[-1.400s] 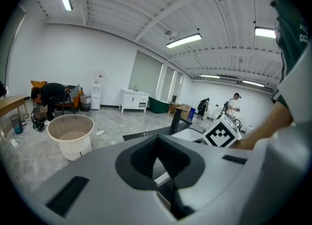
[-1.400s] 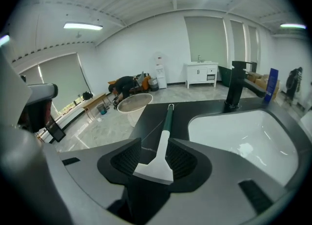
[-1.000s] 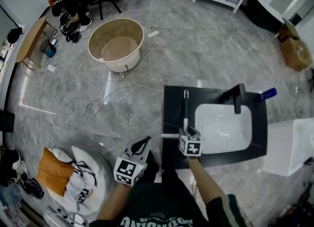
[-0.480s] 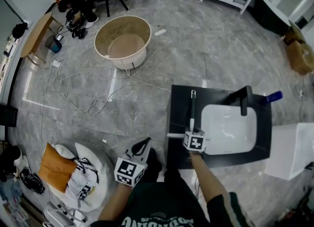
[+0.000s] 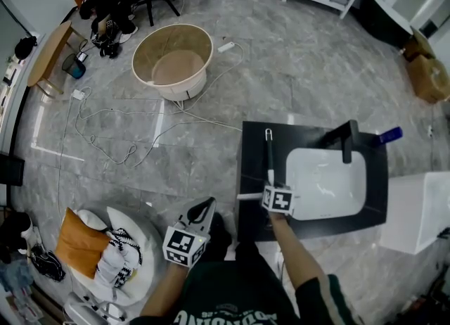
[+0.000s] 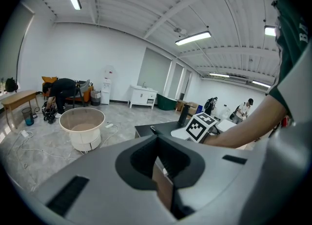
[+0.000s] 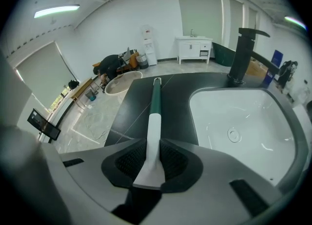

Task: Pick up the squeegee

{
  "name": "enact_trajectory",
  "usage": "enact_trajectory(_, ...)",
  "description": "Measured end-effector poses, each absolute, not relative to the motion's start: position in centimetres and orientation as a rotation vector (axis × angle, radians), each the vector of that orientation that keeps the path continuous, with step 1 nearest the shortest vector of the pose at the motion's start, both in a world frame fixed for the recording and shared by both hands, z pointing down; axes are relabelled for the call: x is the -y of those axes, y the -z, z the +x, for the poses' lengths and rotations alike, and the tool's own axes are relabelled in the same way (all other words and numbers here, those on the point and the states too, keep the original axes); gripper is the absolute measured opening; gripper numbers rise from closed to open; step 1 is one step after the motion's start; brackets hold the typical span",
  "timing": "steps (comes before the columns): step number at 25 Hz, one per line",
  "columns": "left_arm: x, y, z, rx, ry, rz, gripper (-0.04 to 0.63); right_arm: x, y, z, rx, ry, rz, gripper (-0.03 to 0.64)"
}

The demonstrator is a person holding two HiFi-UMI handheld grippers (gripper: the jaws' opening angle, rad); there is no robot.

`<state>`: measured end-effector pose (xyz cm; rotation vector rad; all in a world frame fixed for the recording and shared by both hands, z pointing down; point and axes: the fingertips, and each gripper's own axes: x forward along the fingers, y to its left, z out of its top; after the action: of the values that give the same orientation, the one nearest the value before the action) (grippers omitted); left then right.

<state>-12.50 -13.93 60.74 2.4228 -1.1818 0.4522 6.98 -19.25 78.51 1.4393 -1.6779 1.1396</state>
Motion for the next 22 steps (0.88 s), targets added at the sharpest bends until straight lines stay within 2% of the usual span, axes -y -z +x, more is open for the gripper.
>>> enact_trajectory(22,14.4,-59.7,-10.1,1.120,-0.446,2.468,-0.002,19.3,-75.2,9.0,1.761,-1.053,1.471,0.077)
